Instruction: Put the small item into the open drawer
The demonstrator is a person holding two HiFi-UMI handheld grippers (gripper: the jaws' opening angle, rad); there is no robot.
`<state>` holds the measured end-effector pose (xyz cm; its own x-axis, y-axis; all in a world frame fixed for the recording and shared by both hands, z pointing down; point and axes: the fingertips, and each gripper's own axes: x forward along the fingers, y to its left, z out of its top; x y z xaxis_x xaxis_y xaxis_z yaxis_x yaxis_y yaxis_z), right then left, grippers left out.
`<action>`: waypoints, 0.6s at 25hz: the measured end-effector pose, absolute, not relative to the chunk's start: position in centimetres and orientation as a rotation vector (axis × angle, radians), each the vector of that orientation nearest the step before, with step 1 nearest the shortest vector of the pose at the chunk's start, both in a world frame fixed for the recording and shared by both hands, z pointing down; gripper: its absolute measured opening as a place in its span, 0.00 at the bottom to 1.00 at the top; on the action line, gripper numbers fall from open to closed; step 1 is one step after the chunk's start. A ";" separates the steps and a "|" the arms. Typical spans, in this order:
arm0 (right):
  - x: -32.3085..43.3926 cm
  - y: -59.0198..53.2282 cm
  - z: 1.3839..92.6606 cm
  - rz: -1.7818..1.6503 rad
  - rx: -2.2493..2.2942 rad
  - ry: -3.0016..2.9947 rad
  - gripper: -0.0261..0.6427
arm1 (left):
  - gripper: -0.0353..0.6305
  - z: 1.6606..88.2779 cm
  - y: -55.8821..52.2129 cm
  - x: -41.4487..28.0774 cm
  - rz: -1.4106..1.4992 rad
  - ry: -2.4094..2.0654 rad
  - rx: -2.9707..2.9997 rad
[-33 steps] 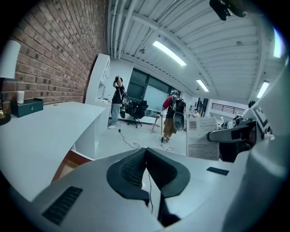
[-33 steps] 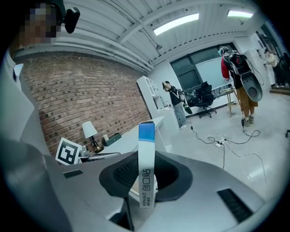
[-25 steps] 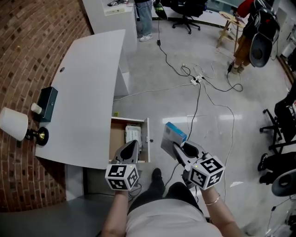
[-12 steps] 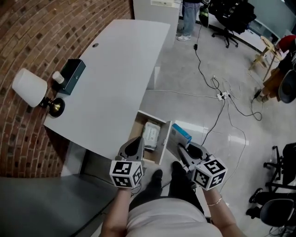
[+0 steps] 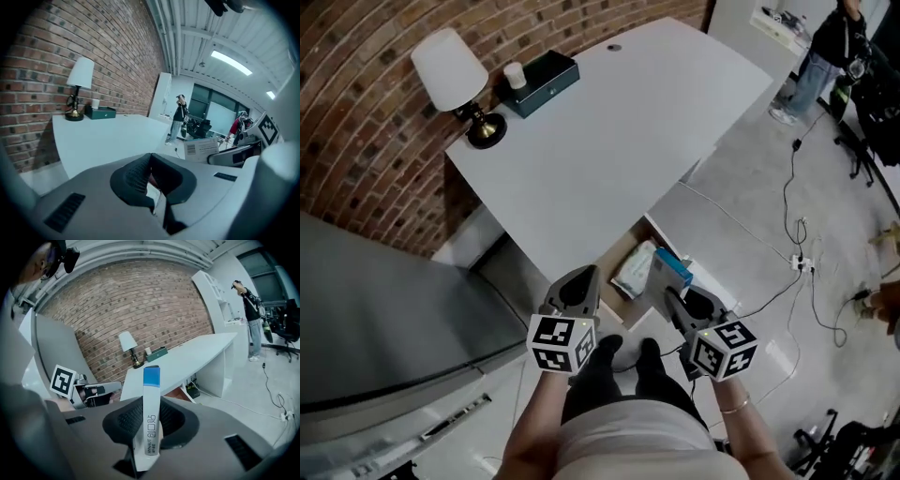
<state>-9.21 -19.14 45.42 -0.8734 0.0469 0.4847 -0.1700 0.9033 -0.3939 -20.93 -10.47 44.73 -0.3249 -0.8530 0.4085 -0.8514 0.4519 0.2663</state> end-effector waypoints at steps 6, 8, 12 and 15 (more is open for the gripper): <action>-9.8 -17.9 47.6 0.515 -0.197 -2.491 0.17 | 0.09 45.4 -6.8 -19.3 -0.073 -2.369 1.130; -9.5 -17.4 48.6 0.488 -0.276 -2.458 0.17 | 0.09 46.0 -5.6 -18.2 -0.091 -2.400 1.037; -9.1 -15.9 51.4 0.436 -0.409 -2.377 0.17 | 0.09 47.7 -2.7 -15.9 -0.119 -2.449 0.854; -9.0 -14.3 53.9 0.402 -0.467 -2.321 0.17 | 0.09 49.1 -0.3 -14.3 -0.138 -2.463 0.753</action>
